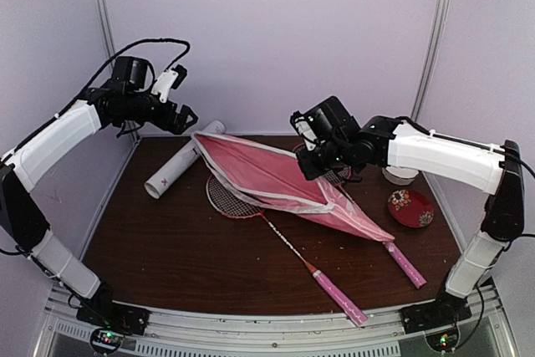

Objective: Pack up the badminton gear

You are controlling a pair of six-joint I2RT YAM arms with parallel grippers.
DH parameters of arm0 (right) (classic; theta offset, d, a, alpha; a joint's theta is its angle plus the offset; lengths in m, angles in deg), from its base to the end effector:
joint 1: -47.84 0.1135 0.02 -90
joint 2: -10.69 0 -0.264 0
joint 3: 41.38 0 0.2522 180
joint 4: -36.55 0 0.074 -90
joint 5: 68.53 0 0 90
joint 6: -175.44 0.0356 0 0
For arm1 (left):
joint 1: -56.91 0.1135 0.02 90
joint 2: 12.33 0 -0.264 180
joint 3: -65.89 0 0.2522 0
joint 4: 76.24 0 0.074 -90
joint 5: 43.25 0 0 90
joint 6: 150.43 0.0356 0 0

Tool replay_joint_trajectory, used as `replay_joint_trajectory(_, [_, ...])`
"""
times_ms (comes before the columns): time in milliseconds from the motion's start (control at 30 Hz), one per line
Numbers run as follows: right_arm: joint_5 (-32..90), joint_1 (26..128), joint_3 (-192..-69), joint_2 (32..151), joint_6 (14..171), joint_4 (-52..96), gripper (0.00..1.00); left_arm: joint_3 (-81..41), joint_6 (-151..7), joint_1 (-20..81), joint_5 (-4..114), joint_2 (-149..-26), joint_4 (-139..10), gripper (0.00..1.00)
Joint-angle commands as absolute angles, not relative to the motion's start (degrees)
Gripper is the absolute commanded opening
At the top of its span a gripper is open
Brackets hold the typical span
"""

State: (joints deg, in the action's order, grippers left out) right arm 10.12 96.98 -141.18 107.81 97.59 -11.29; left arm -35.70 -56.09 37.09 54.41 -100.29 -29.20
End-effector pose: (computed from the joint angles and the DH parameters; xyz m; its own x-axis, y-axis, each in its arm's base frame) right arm 0.2548 0.2839 0.3100 -0.5905 -0.3672 -0.7187 -0.5385 0.8425 0.0120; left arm 0.3248 -0.1221 0.3766 -0.4832 0.2539 -0.8379 0.4787 0.8779 -0.0100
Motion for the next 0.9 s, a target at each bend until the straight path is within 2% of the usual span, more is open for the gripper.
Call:
replay_joint_trajectory(0, [8.4,96.9,-140.5,102.0,91.2,-10.1,0.0,-36.9,-54.2,36.3,60.8,-96.4,-34.6,0.98])
replay_joint_trajectory(200, [15.7,97.1,-138.1,93.7,80.8,-11.8,0.0,-37.4,-48.8,32.0,66.7,-92.4,-33.6,0.97])
replay_joint_trajectory(333, [20.4,98.6,-133.3,88.2,73.3,-10.3,0.0,-39.5,-45.7,29.6,73.5,-92.2,-28.8,0.88])
replay_joint_trajectory(567, [24.2,104.0,-130.7,83.2,64.2,-12.3,0.0,-40.1,-39.8,18.9,71.0,-93.2,-21.0,0.77])
replay_joint_trajectory(733, [27.3,107.2,-130.4,80.9,62.4,-13.0,0.0,-38.9,-40.4,12.4,71.8,-93.8,-21.2,0.64])
replay_joint_trajectory(867, [28.2,109.5,-129.5,79.6,62.0,-12.5,0.0,-37.5,-43.6,9.6,75.9,-94.5,-22.1,0.62])
